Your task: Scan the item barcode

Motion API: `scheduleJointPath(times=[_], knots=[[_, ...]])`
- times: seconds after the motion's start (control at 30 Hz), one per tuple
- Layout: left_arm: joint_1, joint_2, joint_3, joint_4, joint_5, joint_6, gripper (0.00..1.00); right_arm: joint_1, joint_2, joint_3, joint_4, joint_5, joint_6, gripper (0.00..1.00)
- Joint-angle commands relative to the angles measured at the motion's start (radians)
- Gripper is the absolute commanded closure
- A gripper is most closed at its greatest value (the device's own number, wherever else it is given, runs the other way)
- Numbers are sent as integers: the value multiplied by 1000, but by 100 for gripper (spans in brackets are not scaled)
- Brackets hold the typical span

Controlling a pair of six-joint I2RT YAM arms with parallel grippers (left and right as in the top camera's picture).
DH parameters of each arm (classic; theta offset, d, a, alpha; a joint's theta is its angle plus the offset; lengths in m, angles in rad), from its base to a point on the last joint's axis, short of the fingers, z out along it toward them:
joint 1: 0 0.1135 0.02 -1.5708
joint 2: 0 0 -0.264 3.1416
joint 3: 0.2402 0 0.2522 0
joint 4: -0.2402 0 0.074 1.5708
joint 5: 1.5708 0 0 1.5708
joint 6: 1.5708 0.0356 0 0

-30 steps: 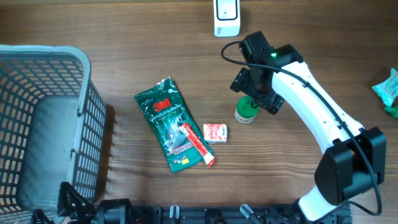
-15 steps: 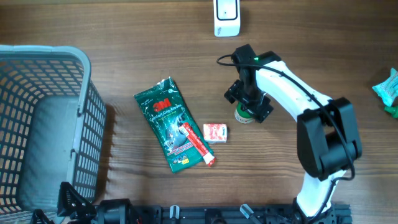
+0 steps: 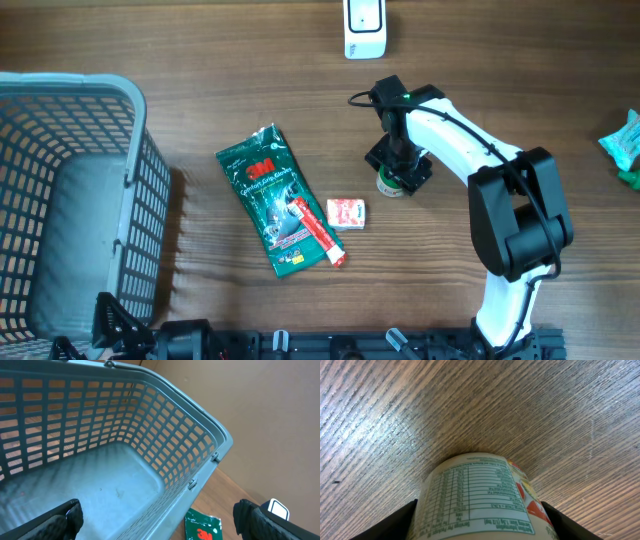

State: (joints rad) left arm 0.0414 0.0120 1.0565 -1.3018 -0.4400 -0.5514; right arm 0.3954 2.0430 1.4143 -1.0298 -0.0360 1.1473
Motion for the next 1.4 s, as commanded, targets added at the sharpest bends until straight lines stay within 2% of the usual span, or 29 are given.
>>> scheduleJointPath(times=[0.0,0.13,0.23,0.27,0.4,0.5,0.67,0.93,1.37], knots=[[3,-8,-19,-21,9,-7,0,-20,27,30,-25,14,-32,33],[3,-7,-19,-21,9,-7,0,-57,6,106,-98,-100,-175,36],[3,-8,-19,-21,9,-7,0,-75,-21,112,-98,-274,-322,37],[3,-7,-19,-21,9,-7,0,-81,-31,112,-105,-385,-410,37],[3,-7,-19,-21,9,-7,0,-80,-37,112,-194,-675,-604,37],[3,-8,-19,-21,9,-7,0,-68,-37,111,-258,-784,-670,37],[3,-7,-19,-21,9,-7,0,17,-37,111,-276,-870,-647,39],[3,-7,-19,-21,9,-7,0,194,-37,111,-98,-1017,-489,40],[3,-7,-19,-21,9,-7,0,219,-37,111,-105,-1020,-518,41]])
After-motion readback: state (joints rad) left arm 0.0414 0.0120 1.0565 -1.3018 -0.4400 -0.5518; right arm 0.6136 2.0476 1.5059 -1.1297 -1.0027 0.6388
